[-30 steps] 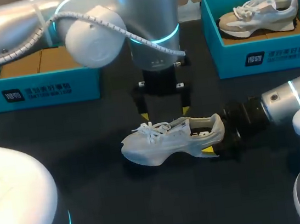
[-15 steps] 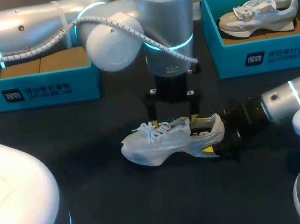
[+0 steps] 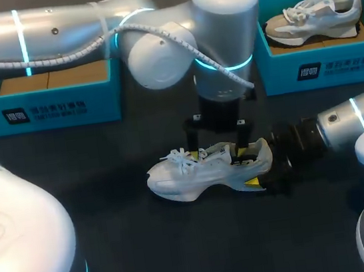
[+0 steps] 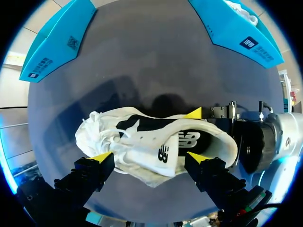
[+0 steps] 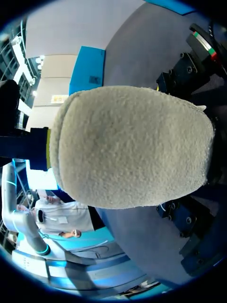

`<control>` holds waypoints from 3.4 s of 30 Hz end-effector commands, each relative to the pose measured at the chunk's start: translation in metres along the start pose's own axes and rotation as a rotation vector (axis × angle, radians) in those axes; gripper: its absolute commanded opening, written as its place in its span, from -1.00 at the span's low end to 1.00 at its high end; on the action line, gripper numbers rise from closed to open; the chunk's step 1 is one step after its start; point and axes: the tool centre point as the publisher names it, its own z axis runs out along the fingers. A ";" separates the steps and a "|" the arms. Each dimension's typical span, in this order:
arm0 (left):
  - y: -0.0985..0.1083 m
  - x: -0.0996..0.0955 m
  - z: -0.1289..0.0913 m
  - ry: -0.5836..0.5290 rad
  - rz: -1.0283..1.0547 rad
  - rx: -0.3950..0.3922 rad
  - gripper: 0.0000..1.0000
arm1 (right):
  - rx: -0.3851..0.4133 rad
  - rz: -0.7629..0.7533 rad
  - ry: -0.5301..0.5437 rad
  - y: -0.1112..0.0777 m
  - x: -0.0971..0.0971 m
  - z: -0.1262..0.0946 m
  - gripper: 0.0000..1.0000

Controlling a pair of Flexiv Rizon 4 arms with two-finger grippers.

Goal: Take the shoe out of the shoebox, open the shoe tongue, remove and reinsert the insole, then place the shoe into the shoebox

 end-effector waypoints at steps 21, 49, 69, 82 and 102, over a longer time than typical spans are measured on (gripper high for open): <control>-0.001 -0.035 0.019 -0.192 -0.039 0.026 1.00 | 0.003 0.000 -0.001 -0.003 -0.001 0.005 -1.00; 0.005 -0.061 -0.021 -0.081 -0.061 0.019 -1.00 | 0.003 0.000 -0.001 -0.003 -0.001 0.005 -1.00; 0.003 -0.108 0.002 -0.092 -0.177 -0.012 -1.00 | 0.003 0.000 -0.001 -0.003 -0.001 0.005 -1.00; -0.003 -0.125 0.042 -0.144 -0.256 -0.028 -0.95 | 0.003 0.000 -0.001 -0.003 -0.001 0.005 -1.00; 0.005 -0.152 0.044 -0.154 -0.292 -0.045 0.82 | 0.003 0.000 -0.001 -0.003 -0.001 0.005 -1.00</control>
